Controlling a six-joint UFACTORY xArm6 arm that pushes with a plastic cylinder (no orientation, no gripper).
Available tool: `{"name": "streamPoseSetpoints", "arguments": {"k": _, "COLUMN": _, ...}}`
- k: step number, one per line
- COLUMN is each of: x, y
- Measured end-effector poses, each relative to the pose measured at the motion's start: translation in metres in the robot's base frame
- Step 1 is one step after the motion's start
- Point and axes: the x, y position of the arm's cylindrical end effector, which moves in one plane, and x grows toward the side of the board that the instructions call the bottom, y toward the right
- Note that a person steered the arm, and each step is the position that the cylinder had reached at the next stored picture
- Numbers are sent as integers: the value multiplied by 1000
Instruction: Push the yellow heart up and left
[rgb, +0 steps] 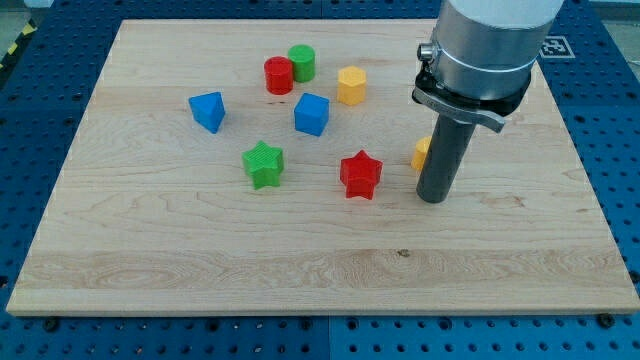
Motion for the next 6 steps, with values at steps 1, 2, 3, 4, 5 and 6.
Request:
{"name": "streamPoseSetpoints", "arguments": {"k": 1, "x": -7, "y": 0}}
{"name": "streamPoseSetpoints", "arguments": {"k": 2, "x": -21, "y": 0}}
{"name": "streamPoseSetpoints", "arguments": {"k": 3, "x": -29, "y": 3}}
{"name": "streamPoseSetpoints", "arguments": {"k": 4, "x": -48, "y": 3}}
{"name": "streamPoseSetpoints", "arguments": {"k": 5, "x": -74, "y": 3}}
{"name": "streamPoseSetpoints", "arguments": {"k": 6, "x": -77, "y": 3}}
